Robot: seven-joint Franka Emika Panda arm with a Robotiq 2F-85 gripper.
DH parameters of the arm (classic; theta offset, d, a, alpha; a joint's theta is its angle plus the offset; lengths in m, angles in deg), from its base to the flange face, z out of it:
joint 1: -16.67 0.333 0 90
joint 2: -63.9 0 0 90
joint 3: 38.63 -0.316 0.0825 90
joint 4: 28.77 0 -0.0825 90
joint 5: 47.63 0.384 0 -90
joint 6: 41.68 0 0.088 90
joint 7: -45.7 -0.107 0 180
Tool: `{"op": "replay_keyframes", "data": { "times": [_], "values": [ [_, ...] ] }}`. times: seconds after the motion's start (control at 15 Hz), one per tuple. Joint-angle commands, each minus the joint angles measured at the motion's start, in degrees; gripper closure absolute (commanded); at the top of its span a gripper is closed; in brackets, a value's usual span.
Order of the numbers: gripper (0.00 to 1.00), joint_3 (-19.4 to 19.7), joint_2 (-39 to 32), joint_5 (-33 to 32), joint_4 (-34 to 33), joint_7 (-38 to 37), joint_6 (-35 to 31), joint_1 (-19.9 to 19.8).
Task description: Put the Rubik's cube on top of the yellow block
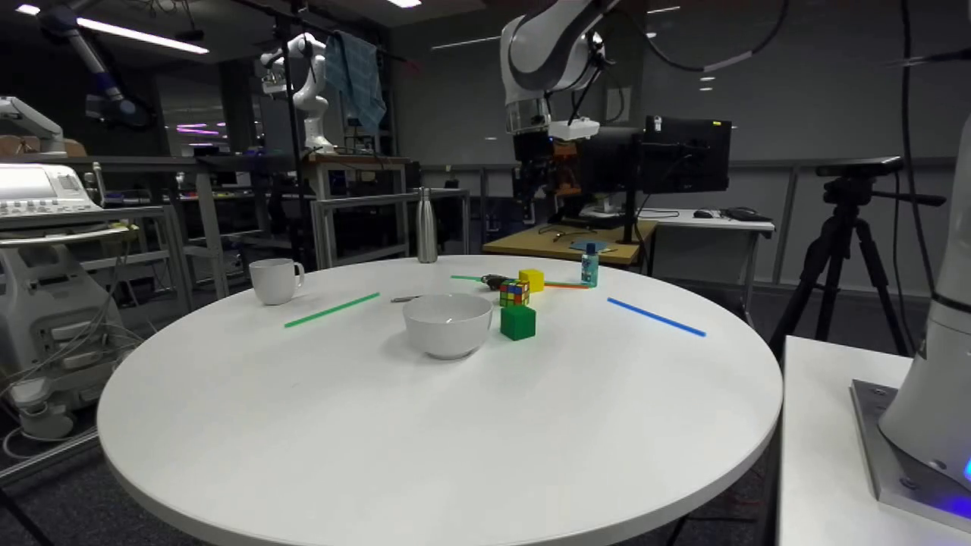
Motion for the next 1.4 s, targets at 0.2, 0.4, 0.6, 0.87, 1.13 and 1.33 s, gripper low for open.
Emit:
{"op": "replay_keyframes", "data": {
  "times": [0.2, 0.4, 0.6, 0.87, 1.13, 1.33],
  "values": [
    [0.00, -0.2, -12.1, -6.5, -13.1, 1.1, 3.6, -0.7],
    [0.00, -0.1, -15.7, -8.1, -15.6, 2.7, 4.5, -1.4],
    [0.00, -0.4, -18.7, -7.8, -17.5, 5.5, 3.2, -2.6],
    [0.00, -0.5, -22.1, -7.6, -19.9, 8.9, 1.7, -4.1],
    [0.00, -1.6, -24.4, -6.2, -21.2, 13.5, 1.1, -6.0],
    [0.00, -3.2, -26.5, -4.3, -23.0, 15.7, 1.5, -6.9]
  ]
}}
